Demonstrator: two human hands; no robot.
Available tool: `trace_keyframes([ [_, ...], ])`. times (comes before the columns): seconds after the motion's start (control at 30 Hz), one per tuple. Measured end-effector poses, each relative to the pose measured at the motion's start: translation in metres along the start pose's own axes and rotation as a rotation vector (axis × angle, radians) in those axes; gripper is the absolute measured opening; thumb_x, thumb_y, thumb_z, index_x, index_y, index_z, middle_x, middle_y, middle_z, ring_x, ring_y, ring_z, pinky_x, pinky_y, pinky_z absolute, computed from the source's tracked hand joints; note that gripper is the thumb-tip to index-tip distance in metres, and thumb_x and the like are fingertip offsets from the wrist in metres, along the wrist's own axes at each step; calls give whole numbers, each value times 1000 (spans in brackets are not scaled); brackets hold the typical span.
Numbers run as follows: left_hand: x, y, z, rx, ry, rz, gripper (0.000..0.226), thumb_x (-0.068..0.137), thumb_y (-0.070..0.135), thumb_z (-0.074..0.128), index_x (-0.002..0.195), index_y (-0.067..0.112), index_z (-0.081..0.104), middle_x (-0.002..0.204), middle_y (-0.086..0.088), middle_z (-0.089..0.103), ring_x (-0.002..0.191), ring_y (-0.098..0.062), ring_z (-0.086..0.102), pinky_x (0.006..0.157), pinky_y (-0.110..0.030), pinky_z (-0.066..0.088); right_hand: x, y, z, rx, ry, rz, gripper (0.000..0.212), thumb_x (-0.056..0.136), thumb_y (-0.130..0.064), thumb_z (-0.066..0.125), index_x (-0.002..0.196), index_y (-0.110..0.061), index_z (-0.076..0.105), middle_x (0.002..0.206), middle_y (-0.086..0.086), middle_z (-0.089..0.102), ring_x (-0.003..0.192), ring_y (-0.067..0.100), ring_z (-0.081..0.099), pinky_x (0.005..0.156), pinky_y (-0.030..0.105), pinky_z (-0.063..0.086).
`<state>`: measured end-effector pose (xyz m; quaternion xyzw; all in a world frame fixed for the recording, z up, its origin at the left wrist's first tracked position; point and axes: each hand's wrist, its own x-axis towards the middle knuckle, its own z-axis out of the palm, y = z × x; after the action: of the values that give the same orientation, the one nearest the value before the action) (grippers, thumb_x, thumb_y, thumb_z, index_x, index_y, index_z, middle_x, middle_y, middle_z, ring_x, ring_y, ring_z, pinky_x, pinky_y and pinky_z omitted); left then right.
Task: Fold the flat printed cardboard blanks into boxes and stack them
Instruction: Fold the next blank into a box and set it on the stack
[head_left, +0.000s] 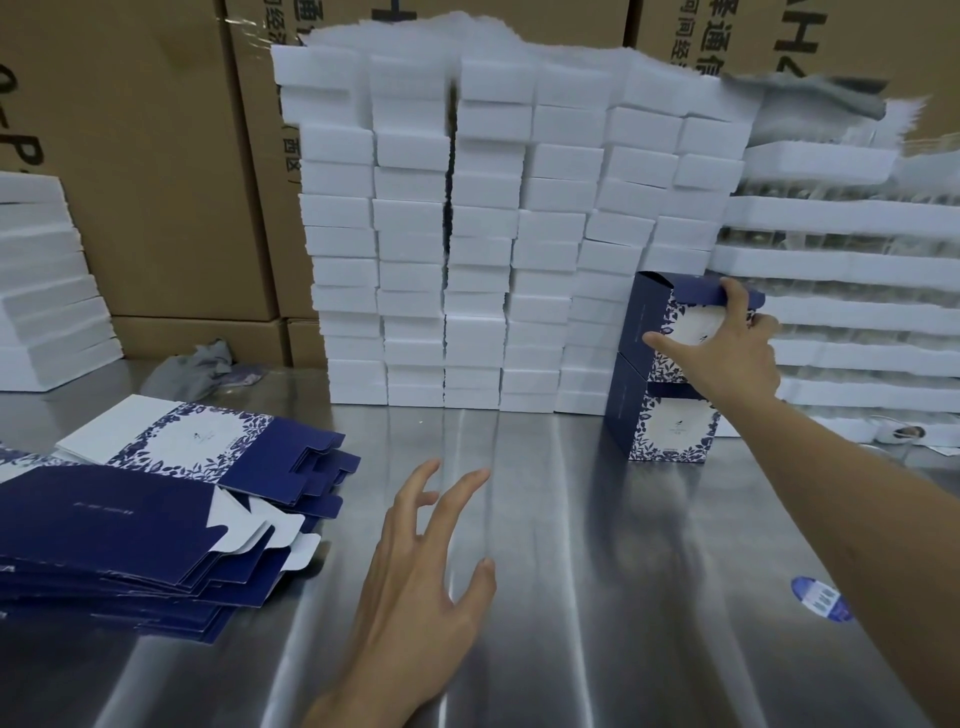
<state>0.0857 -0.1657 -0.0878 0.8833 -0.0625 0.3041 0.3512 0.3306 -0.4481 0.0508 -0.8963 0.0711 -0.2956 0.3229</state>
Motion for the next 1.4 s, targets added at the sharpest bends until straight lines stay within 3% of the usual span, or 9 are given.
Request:
trace_keyframes([
  [0.27,-1,-3,0,-12,-13,-5,75,92,35,66,147,70,30,162,35,5,145,0,31,94,-42,57,-8,-2,-4,103,17,27,124,70,-73,85,157,-58,-1,170,23,16,135,52,52,101,66,51],
  [0.43,-3,-3,6,12,2,-1,48,92,38,62,135,57,50,163,34,7,145,5,26,109,-36,47,-89,10,10,373,126,-8,98,84,-58,80,158,-50,16,171,10,21,154,35,30,115,62,34],
  [0.53,-3,-1,0,90,23,30,35,94,36,60,127,49,59,162,31,17,143,5,27,110,-27,36,-172,32,36,169,-125,-137,80,94,-53,71,161,-37,29,170,13,25,158,31,20,125,53,22],
  [0.63,6,-3,-29,254,157,0,30,94,29,63,120,43,67,150,20,46,139,-6,38,103,-28,33,-219,51,39,-277,-501,-254,65,101,-68,46,158,-41,36,167,9,34,156,32,26,126,45,23],
  [0.77,26,-34,-93,453,393,-266,35,91,20,66,122,37,67,134,9,61,132,-22,50,106,-44,39,-235,53,15,-313,-520,-331,53,104,-62,45,149,-35,52,161,4,47,151,28,37,124,37,26],
  [0.87,37,-66,-133,546,285,-651,58,95,26,67,148,36,48,165,-8,36,157,-39,19,125,-61,17,-239,51,8,-281,-489,-346,45,103,-55,54,139,-29,63,147,4,61,139,27,51,115,37,36],
  [0.97,38,-85,-154,513,32,-971,85,96,48,66,165,36,17,176,-14,-4,158,-50,-14,127,-64,-7,-237,47,6,-262,-477,-318,41,100,-54,60,130,-27,68,134,3,69,127,28,60,107,38,45],
  [1.17,47,-69,-166,467,-48,-1141,105,88,56,72,168,36,5,176,-10,-11,155,-52,-23,115,-84,0,-238,48,5,-219,-428,-272,37,99,-52,62,126,-29,70,132,2,71,123,28,63,98,37,48],
  [1.4,47,-80,-161,372,20,-1165,111,86,45,80,168,32,6,175,-15,-12,155,-47,-28,124,-71,0,-238,42,7,-302,-406,-248,30,101,-55,52,120,-35,63,130,0,67,124,26,61,103,38,44],
])
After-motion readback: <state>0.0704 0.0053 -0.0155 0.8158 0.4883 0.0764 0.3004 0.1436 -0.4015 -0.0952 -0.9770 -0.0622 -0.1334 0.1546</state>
